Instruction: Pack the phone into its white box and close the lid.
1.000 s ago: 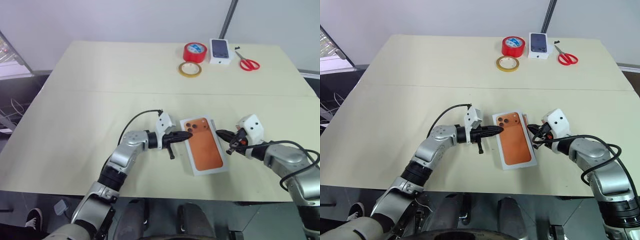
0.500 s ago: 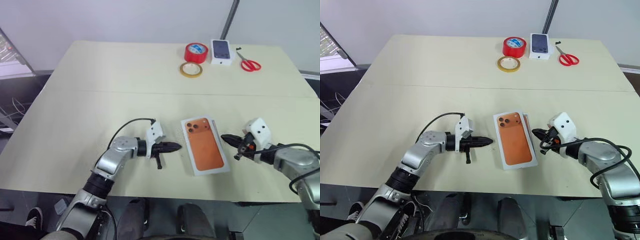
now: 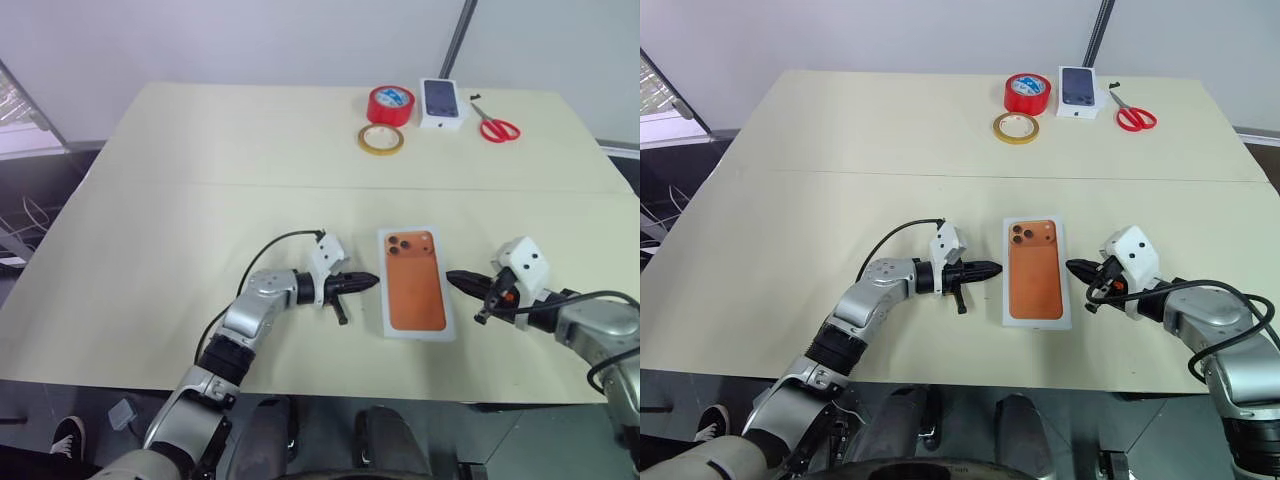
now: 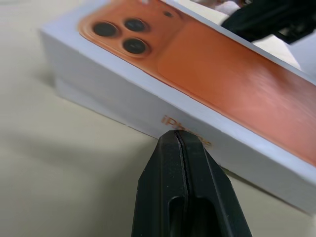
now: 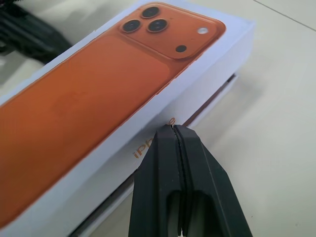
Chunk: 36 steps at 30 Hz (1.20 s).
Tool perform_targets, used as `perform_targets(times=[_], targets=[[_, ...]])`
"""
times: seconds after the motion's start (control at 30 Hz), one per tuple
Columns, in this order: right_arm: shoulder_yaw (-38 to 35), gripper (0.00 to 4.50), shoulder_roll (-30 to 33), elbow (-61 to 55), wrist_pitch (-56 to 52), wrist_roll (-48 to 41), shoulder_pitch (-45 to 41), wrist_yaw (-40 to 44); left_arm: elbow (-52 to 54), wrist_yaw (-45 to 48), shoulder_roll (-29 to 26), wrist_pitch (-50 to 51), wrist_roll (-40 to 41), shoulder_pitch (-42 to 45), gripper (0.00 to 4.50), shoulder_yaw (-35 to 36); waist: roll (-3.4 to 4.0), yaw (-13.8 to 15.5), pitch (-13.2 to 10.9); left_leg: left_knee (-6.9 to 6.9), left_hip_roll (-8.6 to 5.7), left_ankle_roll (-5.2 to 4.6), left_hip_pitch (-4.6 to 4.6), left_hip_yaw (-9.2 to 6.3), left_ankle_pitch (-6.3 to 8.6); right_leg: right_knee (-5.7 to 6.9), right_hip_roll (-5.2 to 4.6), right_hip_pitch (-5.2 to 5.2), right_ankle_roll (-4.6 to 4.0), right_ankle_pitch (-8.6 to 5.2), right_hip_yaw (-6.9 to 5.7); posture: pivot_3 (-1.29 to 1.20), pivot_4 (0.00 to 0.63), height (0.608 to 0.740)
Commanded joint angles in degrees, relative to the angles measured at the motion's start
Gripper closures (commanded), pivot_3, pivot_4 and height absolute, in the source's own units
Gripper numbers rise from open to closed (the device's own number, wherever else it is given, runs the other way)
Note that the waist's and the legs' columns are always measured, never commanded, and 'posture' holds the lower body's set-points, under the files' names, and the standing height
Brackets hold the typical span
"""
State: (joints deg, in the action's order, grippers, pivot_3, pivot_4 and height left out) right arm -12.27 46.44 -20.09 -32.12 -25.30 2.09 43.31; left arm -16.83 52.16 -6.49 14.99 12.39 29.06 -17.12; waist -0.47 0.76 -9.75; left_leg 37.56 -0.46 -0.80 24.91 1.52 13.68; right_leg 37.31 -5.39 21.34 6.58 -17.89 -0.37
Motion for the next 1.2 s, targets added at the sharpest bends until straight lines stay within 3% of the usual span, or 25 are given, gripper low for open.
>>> perform_targets(times=[0.03, 0.87, 1.2], targets=[[1.02, 4.48, -0.77, -1.4, 1.68, 1.47, -0.58, -0.56, 1.41, 0.12, 1.31, -1.24, 0.22, 1.27, 4.5, -0.06, 0.0, 0.02, 0.0, 0.0, 0.0, 0.0, 0.0, 0.0, 0.0, 0.0, 0.0, 0.0, 0.0, 0.0, 0.0, 0.0, 0.15, 0.728], [3.96, 4.48, -1.16, 4.48, 3.47, 10.01, -3.35, -2.03, 0.95, -1.13, 3.19, -3.39, -1.04, 1.39, 4.5, -0.42, 0.0, 0.07, 0.0, 0.07, 0.0, 0.0, 0.0, 0.0, 0.0, 0.03, 0.11, -0.02, 0.0, 0.0, 0.0, 0.0, 0.15, 0.728], [2.4, 4.48, -1.33, 5.87, 5.24, 10.72, -4.98, -1.81, 1.49, -1.52, 0.63, -1.88, 0.23, 1.74, 4.5, 2.88, 0.0, -0.03, 0.0, 0.07, 0.01, 0.0, 0.0, 0.0, 0.0, 0.06, 0.15, 0.0, 0.0, 0.0, 0.0, 0.0, 0.15, 0.728]])
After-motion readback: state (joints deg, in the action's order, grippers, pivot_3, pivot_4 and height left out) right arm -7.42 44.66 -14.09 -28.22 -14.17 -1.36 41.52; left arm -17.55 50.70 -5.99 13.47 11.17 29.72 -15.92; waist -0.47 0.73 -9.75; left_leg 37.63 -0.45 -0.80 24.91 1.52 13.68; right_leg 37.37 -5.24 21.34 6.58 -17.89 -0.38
